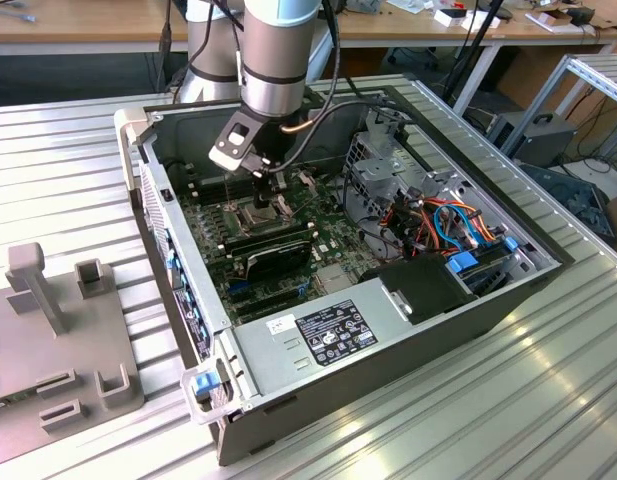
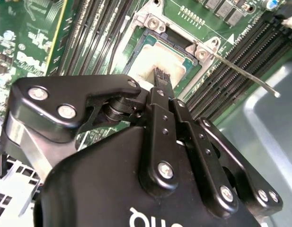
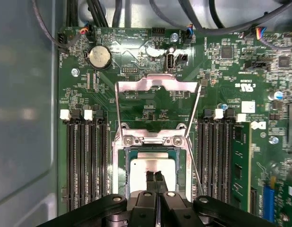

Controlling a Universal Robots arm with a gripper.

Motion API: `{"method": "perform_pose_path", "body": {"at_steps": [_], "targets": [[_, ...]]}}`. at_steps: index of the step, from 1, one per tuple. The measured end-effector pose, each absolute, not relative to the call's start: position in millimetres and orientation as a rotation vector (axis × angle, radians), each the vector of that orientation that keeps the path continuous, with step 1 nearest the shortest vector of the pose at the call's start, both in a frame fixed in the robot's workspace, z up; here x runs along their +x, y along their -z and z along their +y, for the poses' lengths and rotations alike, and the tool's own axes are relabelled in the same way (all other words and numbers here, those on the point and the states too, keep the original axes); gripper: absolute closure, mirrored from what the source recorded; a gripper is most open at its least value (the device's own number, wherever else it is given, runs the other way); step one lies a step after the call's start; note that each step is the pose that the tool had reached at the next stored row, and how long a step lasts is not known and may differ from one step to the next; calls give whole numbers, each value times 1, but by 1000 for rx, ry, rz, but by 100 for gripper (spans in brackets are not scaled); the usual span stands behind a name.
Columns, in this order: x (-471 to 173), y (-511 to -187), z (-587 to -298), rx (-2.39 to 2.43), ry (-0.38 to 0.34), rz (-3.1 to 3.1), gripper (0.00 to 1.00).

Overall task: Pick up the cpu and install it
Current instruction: 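Place the cpu into insertion slot, then close the cpu cover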

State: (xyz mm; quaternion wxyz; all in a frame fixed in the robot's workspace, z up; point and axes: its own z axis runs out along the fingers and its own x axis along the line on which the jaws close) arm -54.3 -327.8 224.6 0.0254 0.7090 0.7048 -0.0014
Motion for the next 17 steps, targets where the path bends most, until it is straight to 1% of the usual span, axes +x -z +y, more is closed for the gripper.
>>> {"method": "perform_pose_path", "body": {"at_steps": [10,17], "targets": [[-54,-256,-328,2190,9,2177,89],[-54,-258,-328,2190,9,2177,89]]}}
